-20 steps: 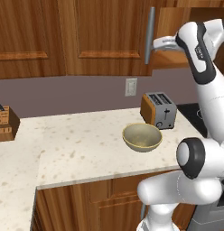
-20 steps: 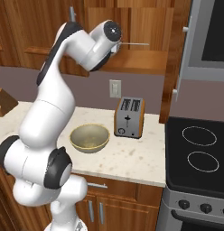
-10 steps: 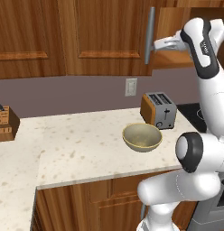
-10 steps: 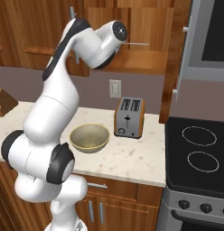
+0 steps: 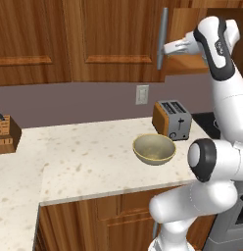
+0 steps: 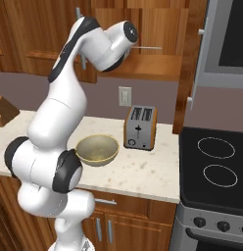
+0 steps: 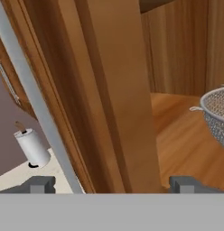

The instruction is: Open the cabinet and setup a tea strainer by placing it in the bowl upright.

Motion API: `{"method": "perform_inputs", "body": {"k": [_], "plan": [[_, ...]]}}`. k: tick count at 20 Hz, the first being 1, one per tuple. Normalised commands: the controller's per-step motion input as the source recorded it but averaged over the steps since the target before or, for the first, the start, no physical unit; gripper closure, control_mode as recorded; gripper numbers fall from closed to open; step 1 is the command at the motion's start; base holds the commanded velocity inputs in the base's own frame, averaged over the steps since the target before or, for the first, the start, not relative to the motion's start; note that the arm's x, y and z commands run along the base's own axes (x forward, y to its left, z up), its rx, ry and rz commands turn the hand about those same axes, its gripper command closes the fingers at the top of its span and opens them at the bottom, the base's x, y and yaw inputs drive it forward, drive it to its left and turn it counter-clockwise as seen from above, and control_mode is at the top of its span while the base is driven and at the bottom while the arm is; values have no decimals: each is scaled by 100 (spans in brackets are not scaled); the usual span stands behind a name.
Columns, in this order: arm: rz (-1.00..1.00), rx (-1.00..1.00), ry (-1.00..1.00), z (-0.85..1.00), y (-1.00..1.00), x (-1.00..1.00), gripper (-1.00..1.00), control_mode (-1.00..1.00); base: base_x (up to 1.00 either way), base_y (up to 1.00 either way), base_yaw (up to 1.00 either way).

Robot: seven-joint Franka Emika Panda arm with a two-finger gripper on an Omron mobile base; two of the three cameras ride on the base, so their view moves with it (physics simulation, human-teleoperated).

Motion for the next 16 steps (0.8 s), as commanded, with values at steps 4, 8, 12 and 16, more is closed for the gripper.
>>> {"method": "perform_inputs", "body": {"k": [4, 8, 12, 16], "plan": [[10, 0, 0, 0, 17, 0, -100, -100, 0, 0, 0], [12, 0, 0, -1, 26, 0, -100, -100, 0, 0, 0], [10, 0, 0, 0, 26, -1, -100, -100, 0, 0, 0], [2, 0, 0, 0, 40, -34, -100, -100, 0, 0, 0]]}}
